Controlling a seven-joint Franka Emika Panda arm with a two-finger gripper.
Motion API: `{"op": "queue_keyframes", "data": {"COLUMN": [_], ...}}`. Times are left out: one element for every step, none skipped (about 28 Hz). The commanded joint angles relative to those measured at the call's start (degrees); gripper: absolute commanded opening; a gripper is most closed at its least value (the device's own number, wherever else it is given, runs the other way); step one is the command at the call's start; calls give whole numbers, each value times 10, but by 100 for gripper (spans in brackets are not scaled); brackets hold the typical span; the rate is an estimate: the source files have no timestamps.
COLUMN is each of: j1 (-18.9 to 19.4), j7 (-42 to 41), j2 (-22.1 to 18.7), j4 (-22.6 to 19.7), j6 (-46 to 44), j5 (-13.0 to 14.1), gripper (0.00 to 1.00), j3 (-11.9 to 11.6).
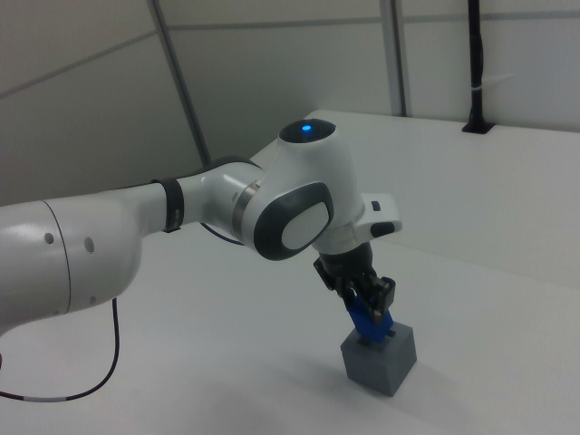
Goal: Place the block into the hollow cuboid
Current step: 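Lift the blue block and carry it over the grey hollow cube, then lower the blue block into the cube opening and open the gripper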
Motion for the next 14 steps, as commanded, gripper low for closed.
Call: {"op": "queue_keyframes", "data": {"j1": [-3,-4,-5,-5,-4,-5,-5,-4,-4,-4,-4,-4,-4,-4], "j7": [0,0,-1,0,0,0,0,0,0,0,0,0,0,0], "j2": [5,5,8,11,12,13,14,16,17,17,17,17,17,17], "j4": [8,8,8,8,8,8,8,8,8,8,8,8,8,8], "j6": [6,6,6,6,6,7,7,7,7,7,7,7,7,7], "j5": [5,4,4,4,3,3,3,2,2,2,1,1,1,1], "gripper": [0,0,0,0,0,0,0,0,0,0,0,0,0,0], "j3": [-3,-3,-3,-3,-3,-3,-3,-3,-3,-3,-3,-3,-3,-3]}}
